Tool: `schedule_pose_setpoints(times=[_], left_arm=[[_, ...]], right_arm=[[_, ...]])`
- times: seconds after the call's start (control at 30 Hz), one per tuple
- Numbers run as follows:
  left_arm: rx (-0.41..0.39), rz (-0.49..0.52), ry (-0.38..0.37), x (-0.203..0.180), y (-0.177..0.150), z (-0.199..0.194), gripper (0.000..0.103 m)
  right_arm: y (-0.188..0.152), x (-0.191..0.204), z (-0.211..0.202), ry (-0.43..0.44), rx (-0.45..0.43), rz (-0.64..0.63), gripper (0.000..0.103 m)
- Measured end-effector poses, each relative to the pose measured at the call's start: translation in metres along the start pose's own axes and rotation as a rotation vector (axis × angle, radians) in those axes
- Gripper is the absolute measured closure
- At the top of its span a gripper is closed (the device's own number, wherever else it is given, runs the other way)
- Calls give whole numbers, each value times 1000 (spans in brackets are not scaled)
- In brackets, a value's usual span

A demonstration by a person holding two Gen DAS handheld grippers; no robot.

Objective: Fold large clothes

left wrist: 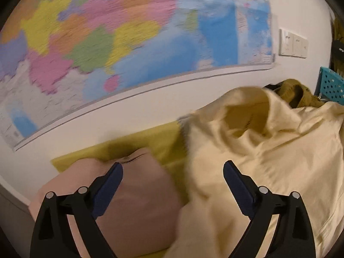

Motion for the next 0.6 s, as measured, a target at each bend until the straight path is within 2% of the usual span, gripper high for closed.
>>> schedule_pose_setpoints(times=[0.03, 0.1, 0.13, 0.17, 0.23, 0.3, 0.4, 0.47, 0.5, 0.53, 0.57, 0.6], left_arm=[[11, -1, 1, 5, -5, 1, 12], [55, -12, -40, 8, -21, 6, 12], [72, -14, -54, 7, -28, 9, 12], [86, -11, -75, 3, -34, 11, 12], [119, -10, -154, -9, -46, 16, 12], [137, 4, -151, -15, -58, 19, 12], [173, 28, -195, -28, -71, 24, 11], [199, 54, -158, -31, -77, 30, 13], [212, 71, -147, -32, -80, 32, 26], [214, 80, -134, -31, -82, 32, 34], [212, 81, -124, -28, -82, 31, 44], [199, 73, -117, -23, -80, 28, 49]], right_arm=[[15, 17, -6, 22, -40, -51, 12], [33, 53, -18, 66, -122, -152, 12], [40, 77, -19, 127, -148, -177, 15], [43, 100, -13, 188, -149, -194, 21], [44, 137, 6, 256, -124, -223, 27], [35, 169, 38, 307, -79, -267, 28], [34, 208, 94, 312, -22, -316, 33], [40, 213, 120, 307, 11, -304, 47], [41, 212, 132, 313, 34, -284, 56], [48, 209, 143, 317, 52, -261, 87], [56, 204, 148, 340, 65, -215, 95], [70, 194, 148, 370, 51, -151, 96]])
Point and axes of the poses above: each gripper's, at about its wrist camera, not at the fingertips, and z roughly the way its jaws point, x to its left, y to its top, the point moved 8 cm from there along z, roughly the way its jaws point, and after that the axes turned 11 degrees about -x, right-handed, at the moved point
